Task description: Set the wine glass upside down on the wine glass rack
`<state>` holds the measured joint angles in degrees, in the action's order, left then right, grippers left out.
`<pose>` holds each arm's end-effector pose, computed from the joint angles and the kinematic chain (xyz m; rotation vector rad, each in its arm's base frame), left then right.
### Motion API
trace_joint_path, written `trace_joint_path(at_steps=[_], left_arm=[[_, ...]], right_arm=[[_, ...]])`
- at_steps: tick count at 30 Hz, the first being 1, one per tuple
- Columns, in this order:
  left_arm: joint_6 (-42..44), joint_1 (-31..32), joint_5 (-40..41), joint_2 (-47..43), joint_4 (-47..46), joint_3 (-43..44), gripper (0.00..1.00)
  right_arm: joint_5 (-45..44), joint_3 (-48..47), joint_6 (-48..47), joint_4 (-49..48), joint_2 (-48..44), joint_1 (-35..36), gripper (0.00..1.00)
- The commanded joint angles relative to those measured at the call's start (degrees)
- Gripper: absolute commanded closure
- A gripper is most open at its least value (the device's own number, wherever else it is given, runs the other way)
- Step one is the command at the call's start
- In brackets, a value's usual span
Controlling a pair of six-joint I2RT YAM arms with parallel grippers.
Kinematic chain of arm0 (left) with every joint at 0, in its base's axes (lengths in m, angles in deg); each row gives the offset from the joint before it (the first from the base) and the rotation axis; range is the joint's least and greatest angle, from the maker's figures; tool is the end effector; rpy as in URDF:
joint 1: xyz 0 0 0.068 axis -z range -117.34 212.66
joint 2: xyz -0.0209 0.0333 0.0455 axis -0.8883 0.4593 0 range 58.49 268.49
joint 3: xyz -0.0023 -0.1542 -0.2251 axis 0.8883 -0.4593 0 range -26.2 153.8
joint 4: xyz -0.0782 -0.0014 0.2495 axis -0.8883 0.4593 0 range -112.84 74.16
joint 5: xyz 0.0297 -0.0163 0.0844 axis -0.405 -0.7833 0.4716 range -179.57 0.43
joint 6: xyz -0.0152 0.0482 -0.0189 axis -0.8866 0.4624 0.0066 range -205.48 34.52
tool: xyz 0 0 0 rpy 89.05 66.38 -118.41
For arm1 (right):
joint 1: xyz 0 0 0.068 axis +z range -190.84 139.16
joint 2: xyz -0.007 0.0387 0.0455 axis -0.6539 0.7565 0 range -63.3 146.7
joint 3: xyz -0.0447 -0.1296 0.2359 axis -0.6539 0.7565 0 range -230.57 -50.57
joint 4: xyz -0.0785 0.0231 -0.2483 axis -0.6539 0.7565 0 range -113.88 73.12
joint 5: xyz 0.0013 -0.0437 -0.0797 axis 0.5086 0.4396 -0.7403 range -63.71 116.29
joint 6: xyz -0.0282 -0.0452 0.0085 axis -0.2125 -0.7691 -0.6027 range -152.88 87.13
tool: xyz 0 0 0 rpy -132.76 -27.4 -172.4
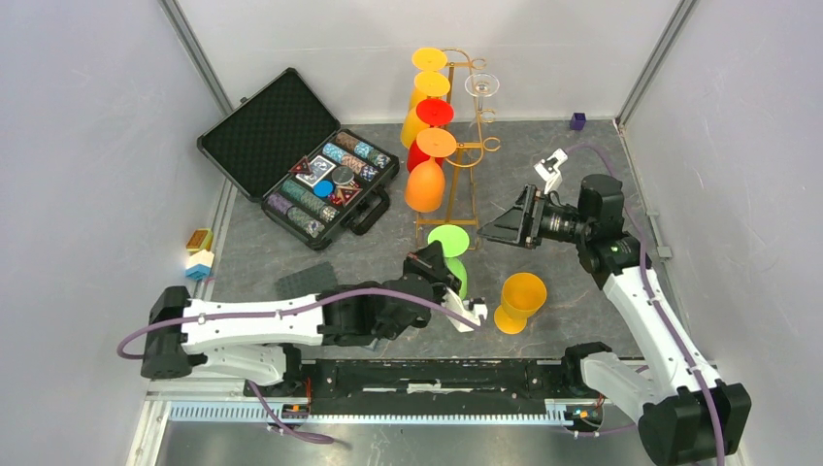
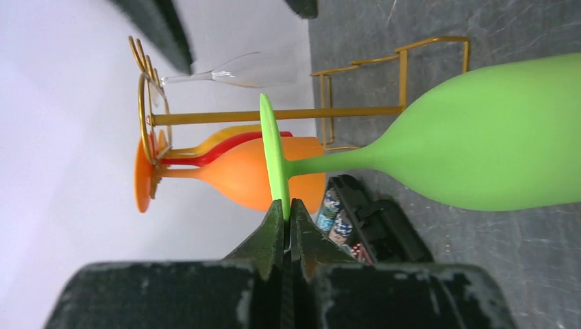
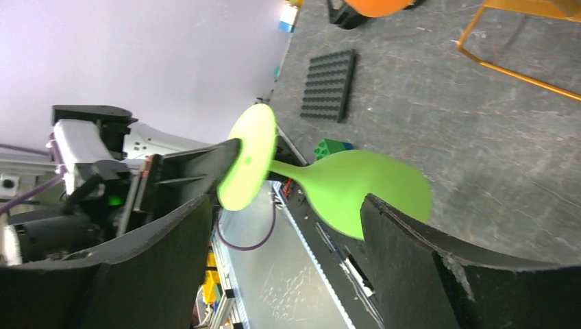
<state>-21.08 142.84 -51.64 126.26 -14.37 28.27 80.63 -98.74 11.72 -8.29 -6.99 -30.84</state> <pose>0.0672 -0.2596 0.3222 1.6255 0.9697 0.4561 0.2031 0.0652 0.3197 -0.0456 2.1313 1.5271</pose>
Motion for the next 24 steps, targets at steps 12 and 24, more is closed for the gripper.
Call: trace_joint_path(at_steps=[12, 24], left_arm=[[13.5, 3.4, 8.1, 9.1, -15.3, 5.2, 0.98], [13.6, 4.0, 8.2, 9.2, -15.2, 5.2, 0.85]], right_arm=[[5.1, 1.6, 7.8, -10.4, -0.3, 2.8, 0.35], [4.5, 2.1, 7.1, -11.7, 0.7, 3.7, 0.99]])
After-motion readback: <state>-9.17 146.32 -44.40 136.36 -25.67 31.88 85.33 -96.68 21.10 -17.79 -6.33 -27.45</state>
